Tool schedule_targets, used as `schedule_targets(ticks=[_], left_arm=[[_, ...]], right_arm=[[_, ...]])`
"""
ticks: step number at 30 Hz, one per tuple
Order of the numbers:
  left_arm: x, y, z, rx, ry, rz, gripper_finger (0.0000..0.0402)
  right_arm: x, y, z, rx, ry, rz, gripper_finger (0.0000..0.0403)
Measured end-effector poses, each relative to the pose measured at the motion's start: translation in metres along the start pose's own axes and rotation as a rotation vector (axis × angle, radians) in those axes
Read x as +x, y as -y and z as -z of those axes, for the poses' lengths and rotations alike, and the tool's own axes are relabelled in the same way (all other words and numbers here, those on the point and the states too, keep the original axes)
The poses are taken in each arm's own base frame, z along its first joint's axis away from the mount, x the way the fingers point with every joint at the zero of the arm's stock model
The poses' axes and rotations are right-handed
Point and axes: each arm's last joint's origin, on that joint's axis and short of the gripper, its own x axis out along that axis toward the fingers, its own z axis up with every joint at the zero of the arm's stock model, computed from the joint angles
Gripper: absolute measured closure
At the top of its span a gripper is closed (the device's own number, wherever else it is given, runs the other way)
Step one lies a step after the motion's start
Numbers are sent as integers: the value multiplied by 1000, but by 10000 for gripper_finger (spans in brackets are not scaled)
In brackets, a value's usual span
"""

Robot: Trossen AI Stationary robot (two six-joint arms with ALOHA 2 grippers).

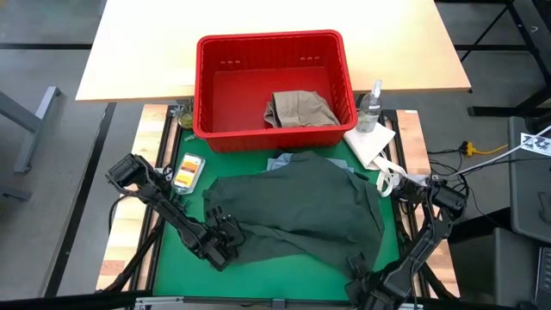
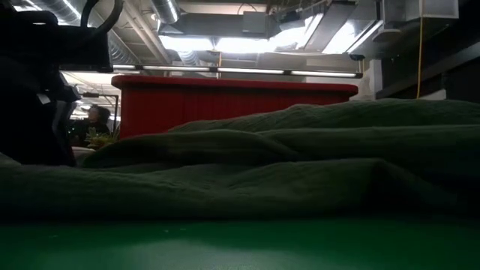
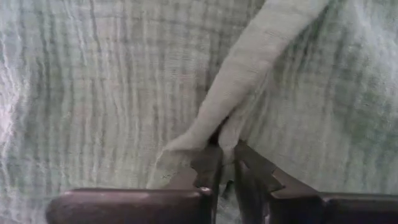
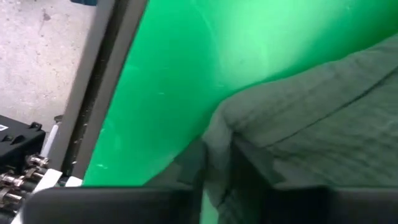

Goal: Fold laundry
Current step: Fold the green shirt

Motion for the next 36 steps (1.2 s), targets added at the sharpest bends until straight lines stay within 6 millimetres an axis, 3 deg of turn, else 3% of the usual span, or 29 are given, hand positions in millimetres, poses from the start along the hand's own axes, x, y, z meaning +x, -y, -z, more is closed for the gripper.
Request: schedule_targets(ticks=[2, 4, 10, 15, 22, 27, 36], left_arm=[[-1, 1, 0, 3, -11, 7, 382], [-5, 3, 0, 11, -23, 11, 393], [-26, 12, -7, 44, -32, 12, 394], [-43, 19, -9, 73, -48, 28, 394], [-77, 25, -9, 106, -73, -5, 396], [-98, 25, -1, 57, -116, -34, 396], [-117, 33, 27, -15, -133, 5, 396]], right_arm=[[-2, 0, 0, 1, -7, 4, 371], [-6, 0, -2, 1, -24, 14, 388], [-35, -2, -7, -2, -70, 107, 358], [-64, 3, -8, 2, -96, 234, 384], [-101, 14, -5, 201, -30, 476, 380], [-113, 28, -6, 301, 67, 527, 378], [-139, 64, -10, 368, 158, 554, 381]])
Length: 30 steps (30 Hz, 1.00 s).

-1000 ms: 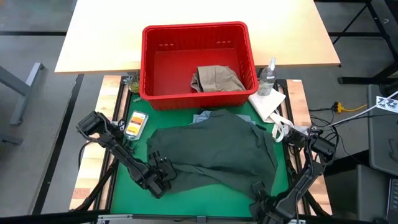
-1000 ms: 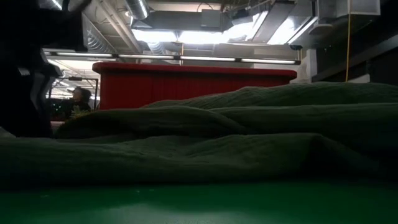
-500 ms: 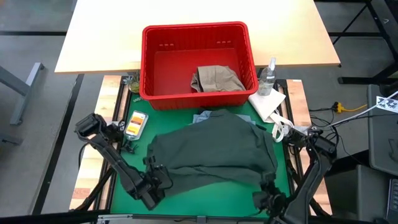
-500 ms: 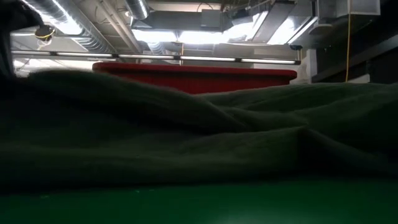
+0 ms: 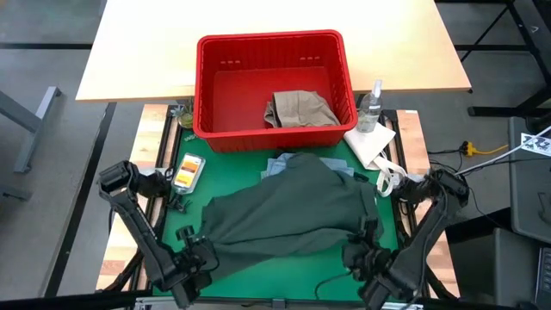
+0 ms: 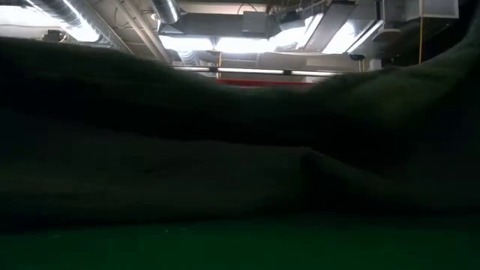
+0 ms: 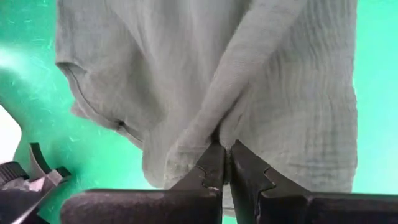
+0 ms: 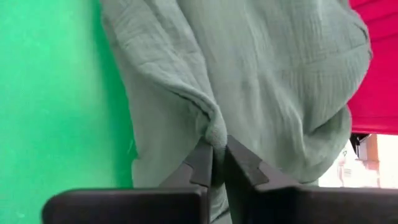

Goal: Fold laundry
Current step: Fold the green shirt

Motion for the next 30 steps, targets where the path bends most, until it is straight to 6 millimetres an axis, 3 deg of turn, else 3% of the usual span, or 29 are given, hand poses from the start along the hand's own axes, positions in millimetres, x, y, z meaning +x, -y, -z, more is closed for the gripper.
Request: schedule_targets(ticks=[7, 15, 23, 30], left_arm=[[4, -2, 0, 0, 10, -15, 392], [28, -13, -7, -74, -6, -84, 389], [49, -20, -16, -132, -13, -110, 388], [51, -21, -19, -137, -39, -112, 359]], right_arm=[[18, 41, 0, 39, -75, 22, 386], [69, 81, 19, 32, -299, 73, 381], [110, 92, 32, -38, -453, 73, 380], [114, 94, 31, -74, -501, -3, 373]])
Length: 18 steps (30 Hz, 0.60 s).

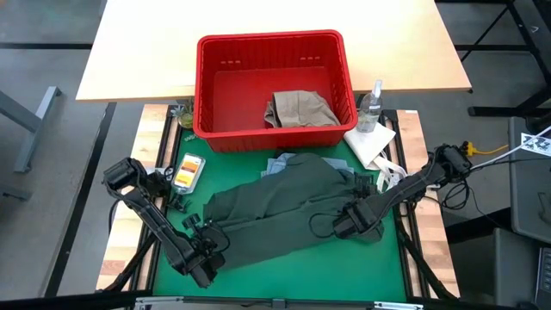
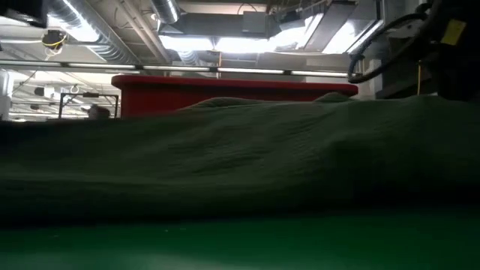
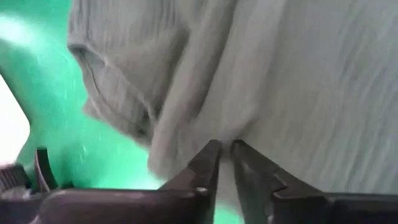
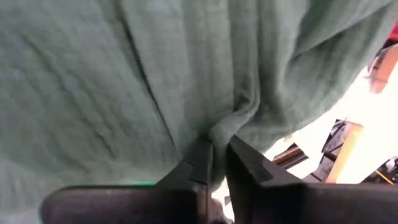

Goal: Fold laundry
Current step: Fold the green shirt

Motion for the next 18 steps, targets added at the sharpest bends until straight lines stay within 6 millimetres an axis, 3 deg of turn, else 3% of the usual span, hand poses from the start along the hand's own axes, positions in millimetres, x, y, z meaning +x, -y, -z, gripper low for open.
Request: schedule_targets(ticks=[10, 18], left_arm=[[0, 0, 3, -2, -70, 4, 258], [-2, 0, 10, 18, -92, 0, 246]], right_arm=[[0, 2, 5, -45, -68, 4, 260], [-6, 8, 7, -59, -60, -6, 224]])
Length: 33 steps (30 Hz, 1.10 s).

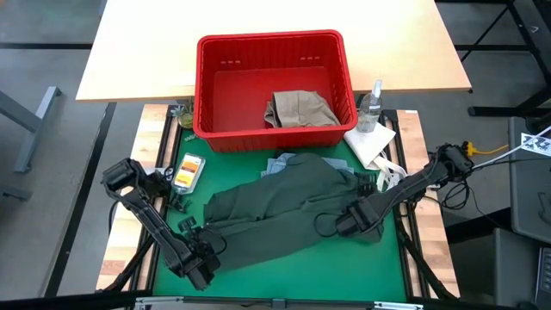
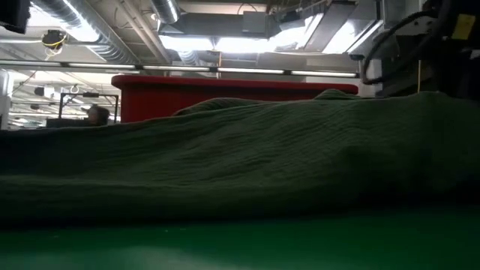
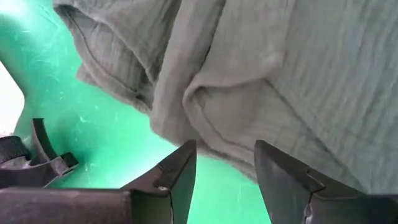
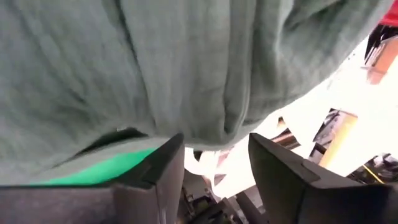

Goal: Fold laundry
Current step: Fold the green shirt

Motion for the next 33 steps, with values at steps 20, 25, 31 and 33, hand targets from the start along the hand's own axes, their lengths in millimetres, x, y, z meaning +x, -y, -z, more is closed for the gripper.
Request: schedule_targets(ticks=[20, 25, 31, 33], left_arm=[[-4, 1, 12, 40, 56, 12, 246], [-4, 1, 12, 41, 58, 12, 246], [-4, 1, 12, 40, 59, 12, 246], [-4, 2, 11, 38, 71, 17, 246]], right_arm=[[-41, 75, 21, 394, 462, 75, 226], [-33, 102, -1, 423, 493, -23, 226], [-20, 145, -23, 482, 570, -202, 226], [-14, 157, -28, 518, 591, -242, 226]])
